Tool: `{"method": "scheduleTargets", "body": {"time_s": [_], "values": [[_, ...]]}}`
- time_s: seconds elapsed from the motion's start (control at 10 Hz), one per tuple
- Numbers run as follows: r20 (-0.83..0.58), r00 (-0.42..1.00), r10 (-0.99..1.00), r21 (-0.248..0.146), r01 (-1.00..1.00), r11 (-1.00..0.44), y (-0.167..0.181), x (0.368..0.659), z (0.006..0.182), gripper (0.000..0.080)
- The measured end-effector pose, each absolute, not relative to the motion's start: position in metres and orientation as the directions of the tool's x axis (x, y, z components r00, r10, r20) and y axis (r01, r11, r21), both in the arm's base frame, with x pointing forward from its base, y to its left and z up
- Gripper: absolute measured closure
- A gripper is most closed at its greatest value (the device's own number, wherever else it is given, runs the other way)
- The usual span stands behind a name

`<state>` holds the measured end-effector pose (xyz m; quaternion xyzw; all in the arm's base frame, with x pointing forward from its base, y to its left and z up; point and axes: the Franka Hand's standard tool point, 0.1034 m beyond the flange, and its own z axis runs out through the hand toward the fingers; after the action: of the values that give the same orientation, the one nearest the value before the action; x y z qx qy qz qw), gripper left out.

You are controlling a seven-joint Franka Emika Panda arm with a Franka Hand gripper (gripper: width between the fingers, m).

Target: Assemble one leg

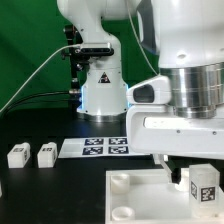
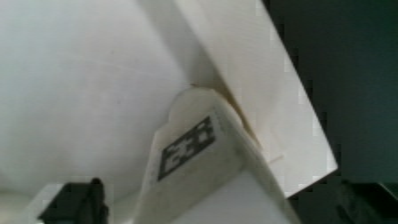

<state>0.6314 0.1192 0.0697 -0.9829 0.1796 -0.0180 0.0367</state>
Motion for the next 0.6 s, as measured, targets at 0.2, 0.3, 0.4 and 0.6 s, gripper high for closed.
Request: {"method": "scheduleTargets", "body": {"time_s": [0.2,0.3,0.4,0.6], "values": [[0.049,0.993,-0.109,-0.060,-0.106,-0.993,0.1189,0.6322,0.0699,0.0150],[0.059,0.997,-0.045,-0.056,-0.042,-0.998,0.1179,0.6325,0.0694,0.0150],[0.061,0.998,-0.015,-0.055,-0.012,-0.998,0.1174,0.6326,0.0693,0.0150],[0.058,0.996,-0.068,-0.059,-0.064,-0.996,0.1176,0.6325,0.0692,0.0247]]}}
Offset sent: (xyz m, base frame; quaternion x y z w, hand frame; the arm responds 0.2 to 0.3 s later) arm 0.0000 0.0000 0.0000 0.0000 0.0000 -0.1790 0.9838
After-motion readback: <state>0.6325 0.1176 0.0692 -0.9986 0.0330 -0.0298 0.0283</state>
